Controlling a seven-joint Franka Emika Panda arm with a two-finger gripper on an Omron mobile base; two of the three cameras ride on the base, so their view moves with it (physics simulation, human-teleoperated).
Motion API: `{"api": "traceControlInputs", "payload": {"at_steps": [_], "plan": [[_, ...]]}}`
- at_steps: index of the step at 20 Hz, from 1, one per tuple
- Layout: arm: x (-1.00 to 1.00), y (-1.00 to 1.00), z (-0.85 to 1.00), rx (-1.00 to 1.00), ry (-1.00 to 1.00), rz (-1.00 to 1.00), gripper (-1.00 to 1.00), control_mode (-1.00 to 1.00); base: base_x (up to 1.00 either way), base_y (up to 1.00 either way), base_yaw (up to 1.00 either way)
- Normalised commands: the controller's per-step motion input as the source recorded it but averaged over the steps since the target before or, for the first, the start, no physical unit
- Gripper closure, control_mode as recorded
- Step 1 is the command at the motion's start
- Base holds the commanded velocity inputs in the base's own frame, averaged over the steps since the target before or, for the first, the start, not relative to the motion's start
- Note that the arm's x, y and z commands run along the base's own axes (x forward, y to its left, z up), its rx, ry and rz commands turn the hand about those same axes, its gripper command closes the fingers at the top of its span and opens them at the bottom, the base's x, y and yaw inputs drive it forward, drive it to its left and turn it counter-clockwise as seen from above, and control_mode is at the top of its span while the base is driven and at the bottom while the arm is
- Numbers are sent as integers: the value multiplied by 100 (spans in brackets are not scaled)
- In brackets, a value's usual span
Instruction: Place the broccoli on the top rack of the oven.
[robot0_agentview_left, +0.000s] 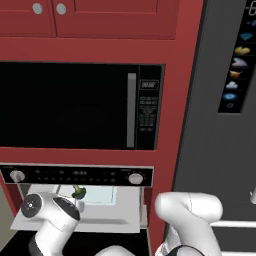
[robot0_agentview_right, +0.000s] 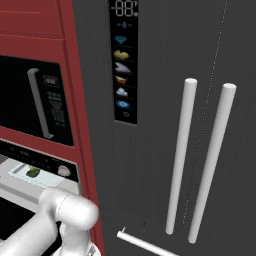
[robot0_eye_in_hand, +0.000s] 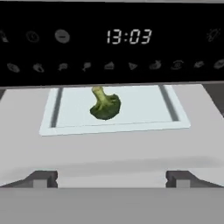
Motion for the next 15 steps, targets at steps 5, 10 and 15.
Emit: {"api": "traceControlInputs", "payload": {"at_steps": [5, 10, 15], "plan": [[-100, -99, 43, 43, 6, 2, -100, -100, 0, 0, 0], [-86, -71, 79, 35, 0, 23, -100, -100, 0, 0, 0], [-33, -15, 64, 4, 0, 20, -100, -100, 0, 0, 0]]}}
